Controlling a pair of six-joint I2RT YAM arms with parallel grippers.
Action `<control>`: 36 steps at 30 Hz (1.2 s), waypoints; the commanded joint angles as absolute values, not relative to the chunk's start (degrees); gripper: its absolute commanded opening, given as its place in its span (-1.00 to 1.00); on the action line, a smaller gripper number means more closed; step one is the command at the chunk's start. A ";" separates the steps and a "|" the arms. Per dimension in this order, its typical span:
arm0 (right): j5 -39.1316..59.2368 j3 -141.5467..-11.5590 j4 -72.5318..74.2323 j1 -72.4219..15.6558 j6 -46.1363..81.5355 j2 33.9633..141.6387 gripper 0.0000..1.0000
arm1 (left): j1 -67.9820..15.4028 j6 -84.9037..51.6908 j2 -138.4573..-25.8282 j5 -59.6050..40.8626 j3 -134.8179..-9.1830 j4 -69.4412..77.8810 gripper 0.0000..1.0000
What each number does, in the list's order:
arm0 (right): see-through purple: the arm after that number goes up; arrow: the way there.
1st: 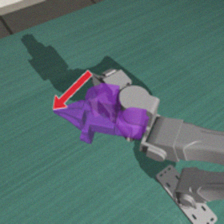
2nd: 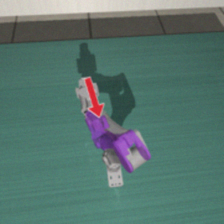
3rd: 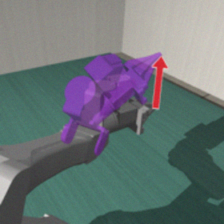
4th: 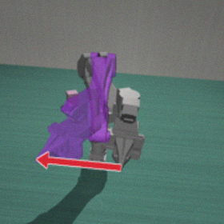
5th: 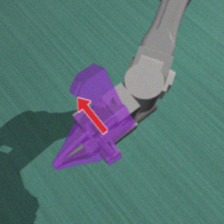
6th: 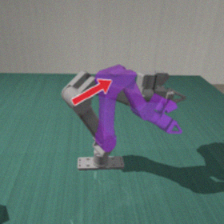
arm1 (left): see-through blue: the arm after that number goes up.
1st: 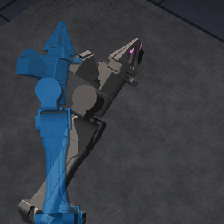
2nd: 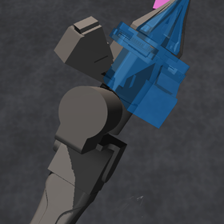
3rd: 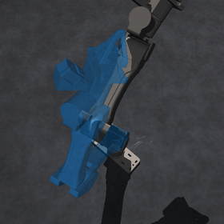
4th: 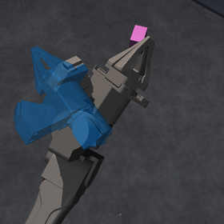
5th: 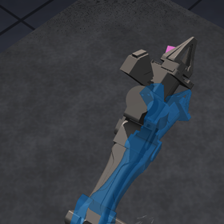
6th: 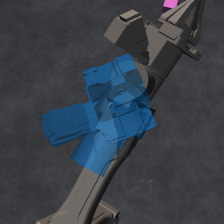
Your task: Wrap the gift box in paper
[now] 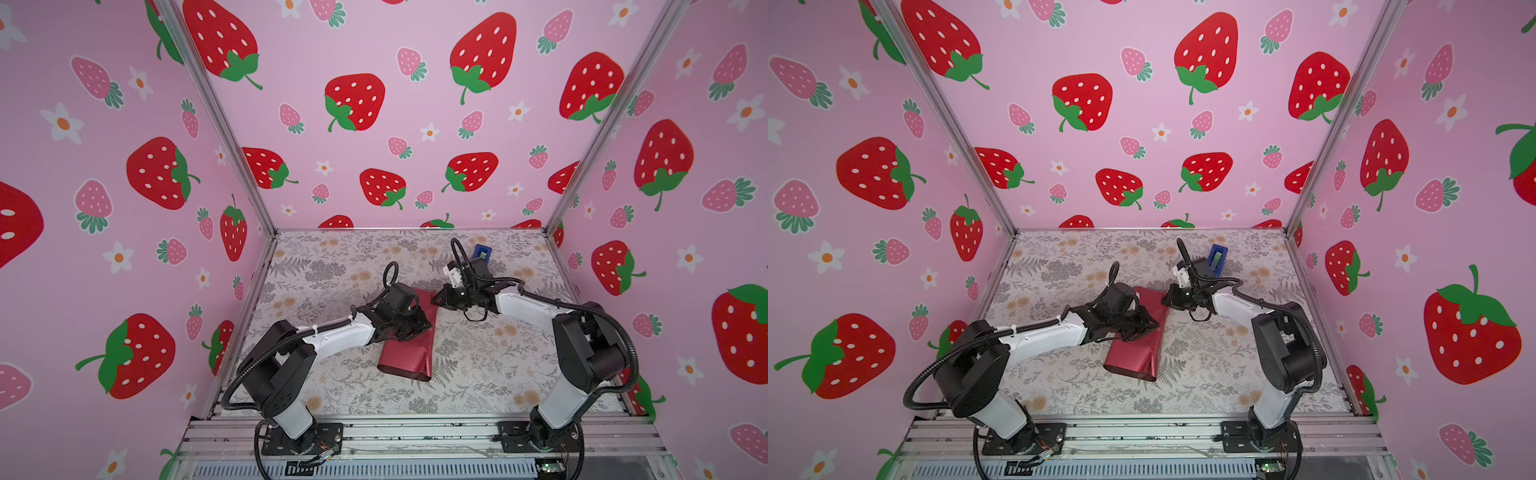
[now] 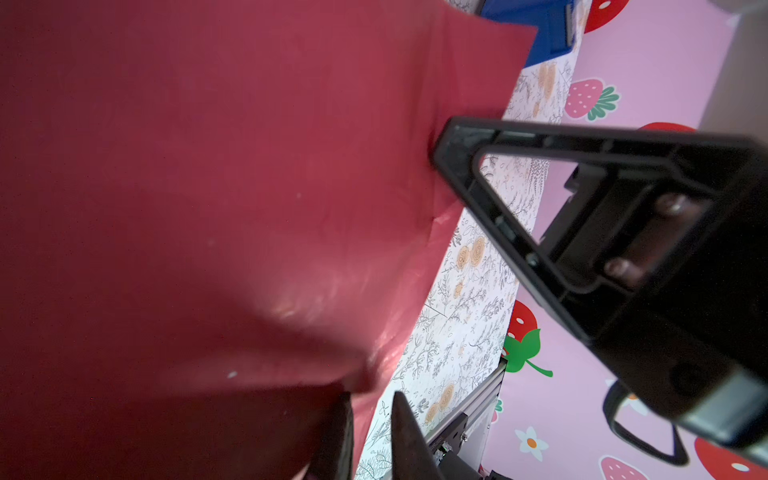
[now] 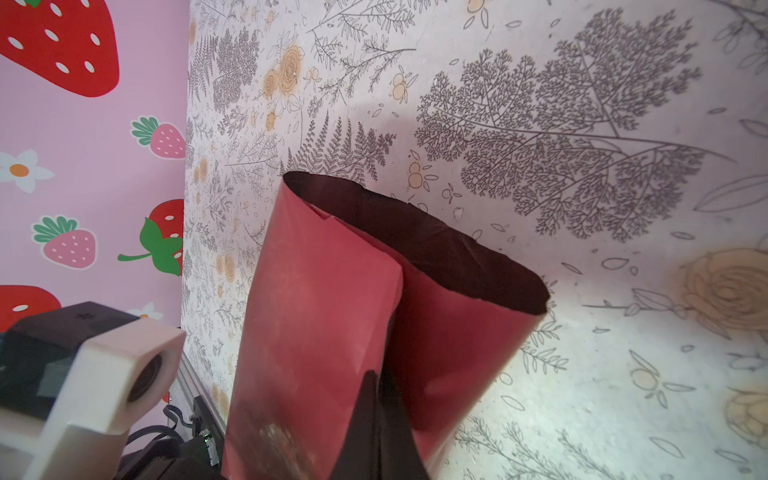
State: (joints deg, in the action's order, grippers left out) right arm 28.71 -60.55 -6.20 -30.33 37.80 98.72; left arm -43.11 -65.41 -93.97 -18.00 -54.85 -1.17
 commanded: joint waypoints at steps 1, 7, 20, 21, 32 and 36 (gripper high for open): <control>24.96 -62.48 -7.34 -29.45 36.26 98.97 -1.00 | -42.89 -66.18 -93.69 -16.26 -53.29 -7.04 -0.58; 24.43 -63.18 -7.45 -29.17 35.86 100.00 -1.00 | -42.90 -66.20 -93.69 -16.44 -53.40 -6.97 -0.58; 20.60 -64.16 -9.92 -29.09 35.42 99.69 -1.00 | -42.89 -66.44 -94.66 -16.92 -52.58 -6.00 -0.56; 20.19 -64.15 -10.44 -29.08 35.49 99.03 -0.95 | -42.93 -66.53 -94.71 -16.92 -52.36 -5.91 -0.56; 28.61 -51.90 -4.90 -29.57 44.93 88.40 -0.04 | -42.72 -66.58 -94.42 -16.69 -51.83 -5.98 -0.56; 32.71 -46.96 1.43 -31.08 50.22 87.65 0.02 | -42.71 -66.54 -94.49 -16.61 -51.84 -5.89 -0.57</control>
State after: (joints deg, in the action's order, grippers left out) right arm 28.05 -49.65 -3.38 -30.11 44.58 87.90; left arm -42.96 -65.89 -93.60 -18.09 -53.87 -0.01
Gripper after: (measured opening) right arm 0.507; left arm 0.218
